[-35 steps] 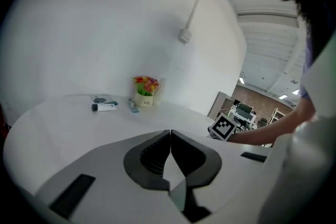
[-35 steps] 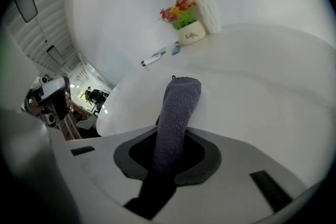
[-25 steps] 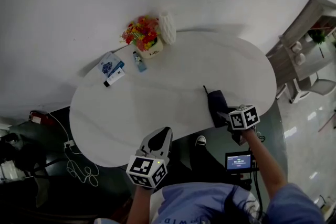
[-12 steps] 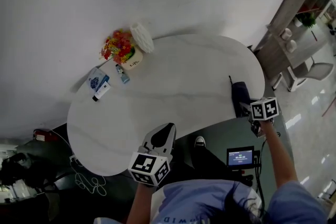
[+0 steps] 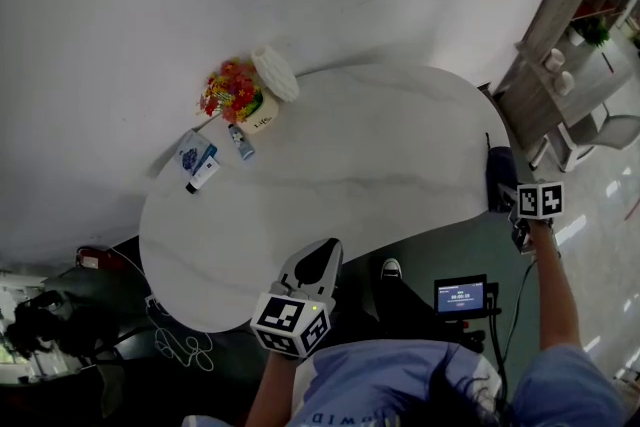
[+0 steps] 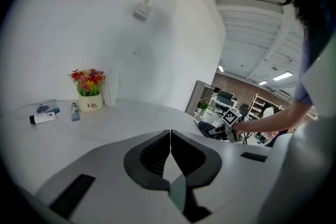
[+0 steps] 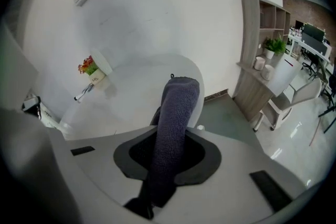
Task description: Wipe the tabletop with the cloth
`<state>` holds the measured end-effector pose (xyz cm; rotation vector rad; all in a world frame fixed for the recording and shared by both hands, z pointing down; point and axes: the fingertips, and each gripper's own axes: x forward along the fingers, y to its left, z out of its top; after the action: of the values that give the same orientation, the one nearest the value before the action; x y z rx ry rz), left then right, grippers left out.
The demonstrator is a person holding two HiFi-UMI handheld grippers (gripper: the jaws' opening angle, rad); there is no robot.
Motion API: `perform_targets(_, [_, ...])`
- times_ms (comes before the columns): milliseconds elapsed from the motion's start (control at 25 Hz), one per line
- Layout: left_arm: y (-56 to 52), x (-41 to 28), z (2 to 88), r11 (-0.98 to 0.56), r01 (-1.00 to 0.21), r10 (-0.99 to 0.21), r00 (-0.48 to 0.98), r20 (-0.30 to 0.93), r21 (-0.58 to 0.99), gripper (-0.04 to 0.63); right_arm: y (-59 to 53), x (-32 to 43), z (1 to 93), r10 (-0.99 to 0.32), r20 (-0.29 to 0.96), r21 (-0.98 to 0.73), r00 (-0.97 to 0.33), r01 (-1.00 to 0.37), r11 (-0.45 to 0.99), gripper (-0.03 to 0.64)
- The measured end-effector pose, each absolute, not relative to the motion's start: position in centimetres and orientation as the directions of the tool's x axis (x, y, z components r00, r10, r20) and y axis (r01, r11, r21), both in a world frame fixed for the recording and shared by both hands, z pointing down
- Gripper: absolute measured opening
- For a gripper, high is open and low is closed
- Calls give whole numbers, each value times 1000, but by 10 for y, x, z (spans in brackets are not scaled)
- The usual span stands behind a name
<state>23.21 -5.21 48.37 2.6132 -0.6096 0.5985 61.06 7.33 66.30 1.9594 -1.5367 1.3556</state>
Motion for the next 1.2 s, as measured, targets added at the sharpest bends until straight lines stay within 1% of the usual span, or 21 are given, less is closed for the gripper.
perform_targets(280, [-51,223,484,-816,-513,-348,804,482,267,17,79,616,661,-587,809,-285,7,-869,-404,71])
perform_targets(480, [-52,210,482,-796,-540,-381,799,465,275,17,61,584,642,-625,780,-318,-46,-888,-332,71])
perform_targets(600, [-49,191,482,-786,-552,-392,794,465,279,17,41,549,626,-664,742,-359,-94,-892,-275,71])
perform_targets(760, [-45,157,478,-777,-566,-413,789,455,277,17,17,483,604,-706,684,-430,-183,-883,-188,71])
perform_targets(920, [-40,109,473,-765,-583,-437,782,444,274,16,9,424,580,-726,659,-421,-198,-897,-138,71])
perform_targets(1040, [-38,64,467,-751,-604,-465,770,436,266,17,6,373,560,-750,620,-453,-231,-885,-102,71])
perform_targets(1200, [-36,0,466,-724,-638,-508,750,424,263,17,5,317,533,-784,582,-432,-214,-899,-76,71])
